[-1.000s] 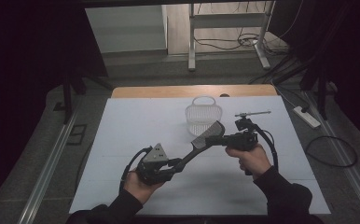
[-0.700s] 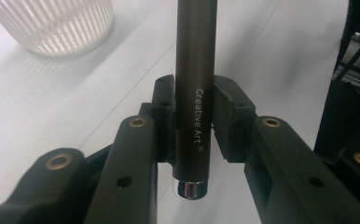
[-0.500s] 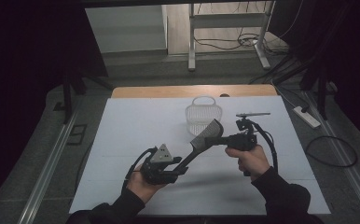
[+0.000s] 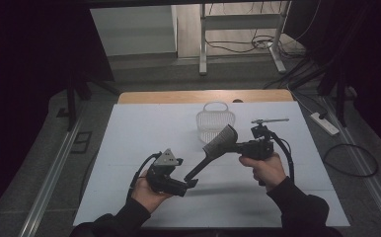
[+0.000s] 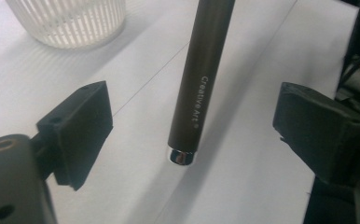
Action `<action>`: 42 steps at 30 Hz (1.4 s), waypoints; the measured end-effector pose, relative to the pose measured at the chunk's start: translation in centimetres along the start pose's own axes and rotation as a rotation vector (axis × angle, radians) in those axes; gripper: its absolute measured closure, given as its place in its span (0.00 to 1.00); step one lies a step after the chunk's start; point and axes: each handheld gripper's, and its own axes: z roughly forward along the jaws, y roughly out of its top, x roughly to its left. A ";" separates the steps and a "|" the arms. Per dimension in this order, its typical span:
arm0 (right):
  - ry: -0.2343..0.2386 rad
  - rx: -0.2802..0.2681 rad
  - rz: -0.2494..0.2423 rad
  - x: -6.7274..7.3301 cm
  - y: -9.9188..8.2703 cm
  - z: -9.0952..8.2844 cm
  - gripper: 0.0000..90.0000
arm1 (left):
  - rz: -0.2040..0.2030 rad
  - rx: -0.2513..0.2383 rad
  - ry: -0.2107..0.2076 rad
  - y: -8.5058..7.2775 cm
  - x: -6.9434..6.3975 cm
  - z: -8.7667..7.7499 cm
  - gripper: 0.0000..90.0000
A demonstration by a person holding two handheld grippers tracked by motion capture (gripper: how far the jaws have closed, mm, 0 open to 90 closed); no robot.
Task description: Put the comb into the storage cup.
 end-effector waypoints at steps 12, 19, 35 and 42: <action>-0.061 -0.029 -0.048 0.2 0.0 -0.4 0.92 | -0.051 0.002 -0.014 -0.3 1.1 -0.9 0.06; -0.085 -0.041 -0.059 0.2 0.0 -0.7 0.92 | -0.062 0.019 0.007 -0.5 1.4 -1.5 0.02; -0.129 -0.073 -0.074 0.1 0.2 -1.7 0.92 | -0.062 -0.003 0.085 -2.0 2.6 -3.6 0.01; -0.140 -0.080 -0.078 0.0 0.2 -2.0 0.92 | -0.088 -0.003 0.109 -2.7 3.0 -4.4 0.01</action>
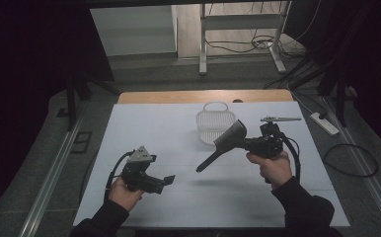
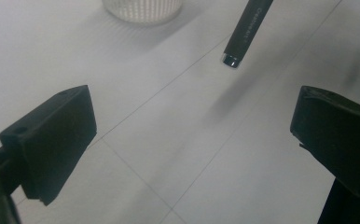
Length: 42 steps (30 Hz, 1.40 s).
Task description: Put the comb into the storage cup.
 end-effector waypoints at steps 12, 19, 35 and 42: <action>-0.016 -0.025 -0.003 0.1 0.1 -0.5 0.92 | -0.012 -0.003 0.018 -0.9 0.4 -1.3 0.01; -0.024 -0.034 -0.006 0.0 0.2 -0.7 0.92 | -0.017 0.004 0.019 -1.6 0.4 -2.0 0.01; -0.037 -0.051 -0.006 0.0 0.7 -0.9 0.92 | -0.053 -0.007 0.033 -3.6 0.4 -4.5 0.00; -0.047 -0.059 -0.012 0.0 1.2 -1.0 0.92 | -0.052 0.001 0.046 -4.4 0.1 -5.3 0.00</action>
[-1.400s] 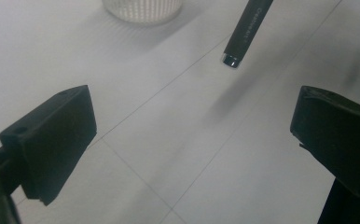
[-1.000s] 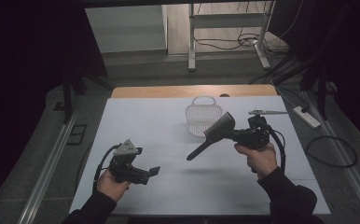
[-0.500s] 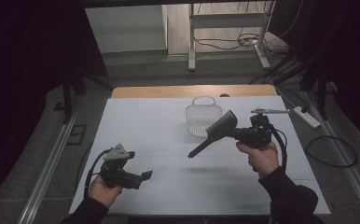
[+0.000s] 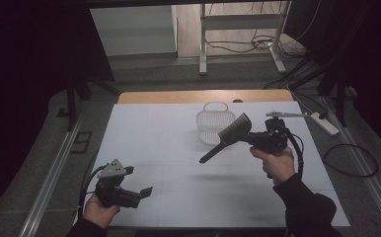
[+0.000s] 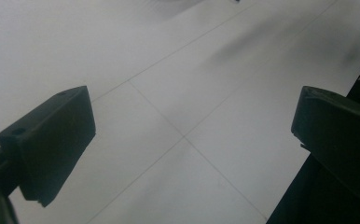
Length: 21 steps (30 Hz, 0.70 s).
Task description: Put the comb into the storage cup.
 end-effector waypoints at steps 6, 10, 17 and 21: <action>-0.026 -0.016 0.010 -0.4 0.4 -0.1 0.92 | -0.002 0.004 0.025 -0.6 -0.1 -0.8 0.00; -0.019 -0.026 0.028 -0.7 0.7 0.0 0.92 | -0.008 0.001 0.035 -1.1 -0.1 -1.3 0.00; -0.024 -0.030 0.047 -1.0 1.7 0.2 0.92 | -0.017 0.005 0.057 -1.6 0.0 -1.8 0.00; -0.026 -0.037 0.051 -1.2 2.3 0.1 0.92 | -0.019 -0.004 0.064 -1.8 0.0 -2.2 0.00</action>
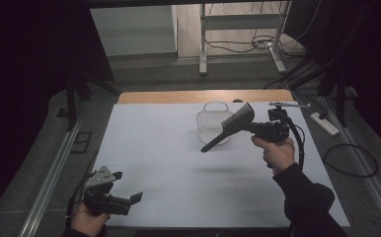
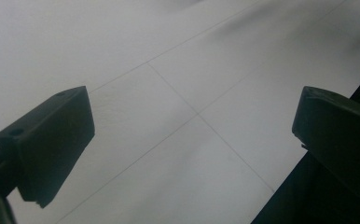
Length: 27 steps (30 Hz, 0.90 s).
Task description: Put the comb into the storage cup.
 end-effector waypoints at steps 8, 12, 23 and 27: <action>-0.016 -0.015 0.001 -0.1 1.1 -0.3 0.92 | -0.017 -0.015 0.013 -0.3 0.2 -0.5 0.00; -0.028 -0.016 0.002 -0.1 1.7 -0.3 0.92 | -0.016 -0.016 0.017 -0.4 0.3 -0.7 0.00; -0.048 -0.018 -0.002 -0.3 2.5 -0.1 0.92 | -0.014 -0.014 0.018 -0.5 0.2 -0.7 0.00; -0.054 -0.020 -0.002 -0.3 2.7 0.1 0.92 | -0.018 -0.015 0.017 -0.5 0.3 -0.7 0.00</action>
